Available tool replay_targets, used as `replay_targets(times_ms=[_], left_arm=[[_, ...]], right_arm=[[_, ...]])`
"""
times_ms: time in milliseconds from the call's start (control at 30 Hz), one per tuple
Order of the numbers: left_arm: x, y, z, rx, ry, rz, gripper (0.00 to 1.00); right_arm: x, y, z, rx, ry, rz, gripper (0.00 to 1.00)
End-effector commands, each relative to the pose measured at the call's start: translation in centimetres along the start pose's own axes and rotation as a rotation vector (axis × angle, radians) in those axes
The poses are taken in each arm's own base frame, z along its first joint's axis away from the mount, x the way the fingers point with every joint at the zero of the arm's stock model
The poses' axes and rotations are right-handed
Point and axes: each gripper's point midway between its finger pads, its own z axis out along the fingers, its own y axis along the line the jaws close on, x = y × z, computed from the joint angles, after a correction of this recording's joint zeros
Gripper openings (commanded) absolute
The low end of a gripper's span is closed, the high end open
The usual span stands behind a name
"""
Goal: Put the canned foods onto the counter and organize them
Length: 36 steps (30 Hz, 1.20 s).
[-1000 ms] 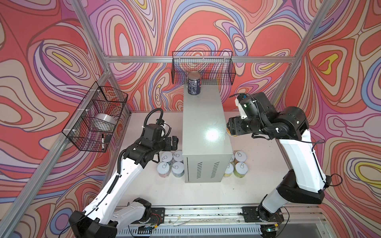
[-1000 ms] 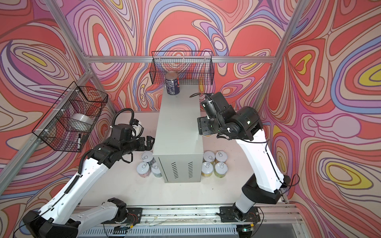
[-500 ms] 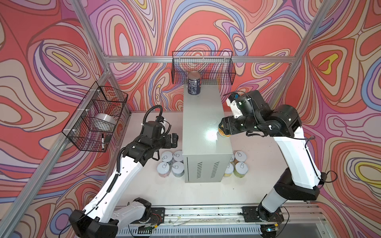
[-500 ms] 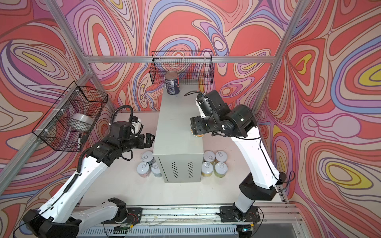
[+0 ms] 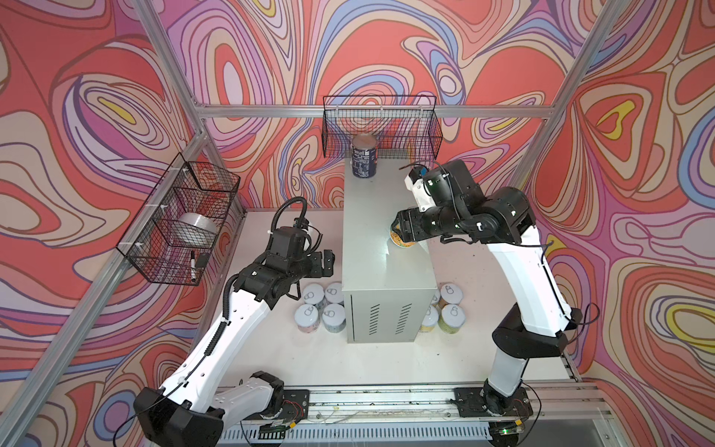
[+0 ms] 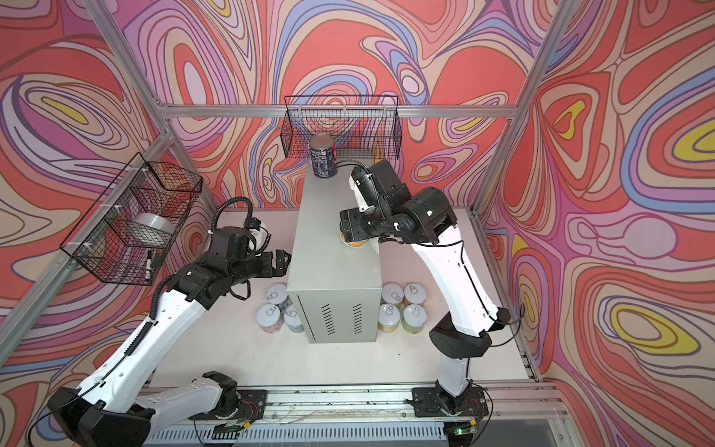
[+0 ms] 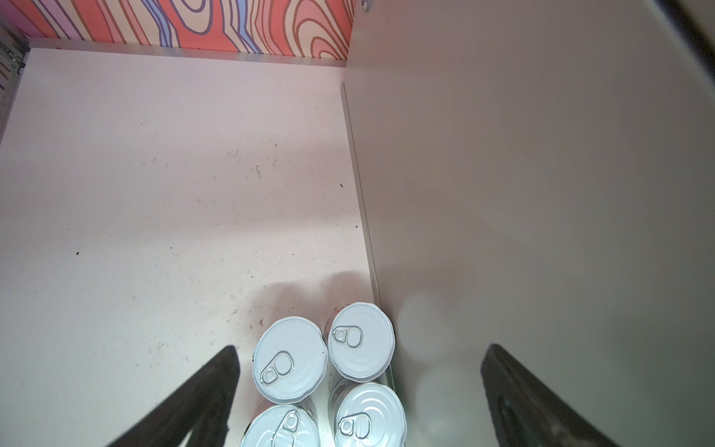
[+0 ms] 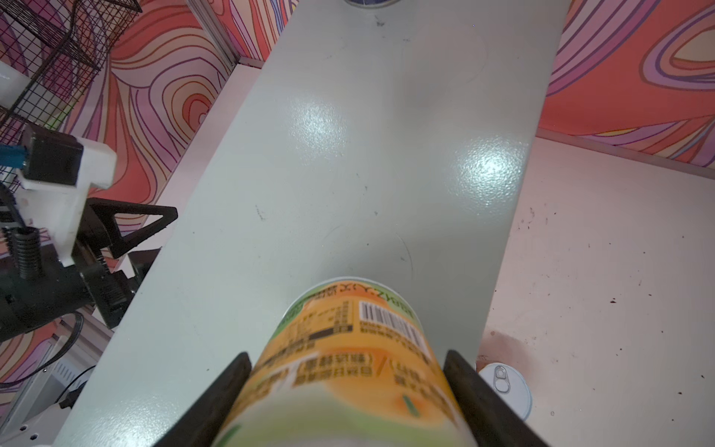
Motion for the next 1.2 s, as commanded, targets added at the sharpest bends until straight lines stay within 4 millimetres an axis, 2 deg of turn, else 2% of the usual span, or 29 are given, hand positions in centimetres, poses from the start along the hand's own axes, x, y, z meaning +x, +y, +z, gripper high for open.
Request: replay_targets(times_ms=[0,67,133,233,333,500,567,667,767,900,1000,1167], left_arm=[[-0.1,0.8,0.6,-0.022,-0.008,-0.011,0.99],[-0.2,1.0,0.6,-0.022,-0.008,-0.015,0.99],[-0.3,1.3,0.7,-0.024,-0.009,-0.024,0.99],[-0.3,1.5,0.8,-0.018,-0.014,-0.036,0.99],[-0.3,1.7,0.8,-0.019,-0.016,-0.041,0.99],[-0.2,1.7,0.8,-0.012,-0.013,-0.038,0.99],[-0.5,1.7,0.6,-0.012,-0.022,-0.038,0.99],[-1.0,1.7,0.1,-0.012,-0.034,-0.031,0.99],[-1.6,1.6,-0.3,-0.010,-0.047,-0.026,0.99],[-2.4,1.3,-0.6,-0.008,-0.056,-0.019,0.98],[-2.7,1.4,-0.6,-0.015,-0.057,-0.012,0.98],[-2.6,1.3,-0.1,-0.012,-0.039,-0.014,0.98]], right_arm=[[-1.4,0.9,-0.3,-0.044,-0.055,-0.015,0.83],[-1.9,1.4,-0.4,-0.073,-0.073,-0.019,0.87],[-2.2,1.7,-0.2,-0.084,-0.081,-0.023,0.97],[-2.6,2.0,0.2,-0.093,-0.089,-0.021,0.98],[-3.7,2.0,-0.7,-0.096,-0.145,-0.011,0.98],[-6.4,1.7,-4.8,-0.103,-0.314,-0.015,0.97],[-7.5,1.8,-7.8,-0.127,-0.404,-0.020,0.98],[-7.9,1.7,-11.1,-0.148,-0.476,-0.035,0.97],[-7.1,0.2,-12.2,-0.091,-0.484,-0.028,0.95],[-4.1,-1.9,-10.8,0.008,-0.392,-0.020,0.91],[-2.0,-3.2,-10.8,0.051,-0.354,-0.010,0.89],[1.0,-3.1,-10.1,0.017,-0.268,-0.002,0.87]])
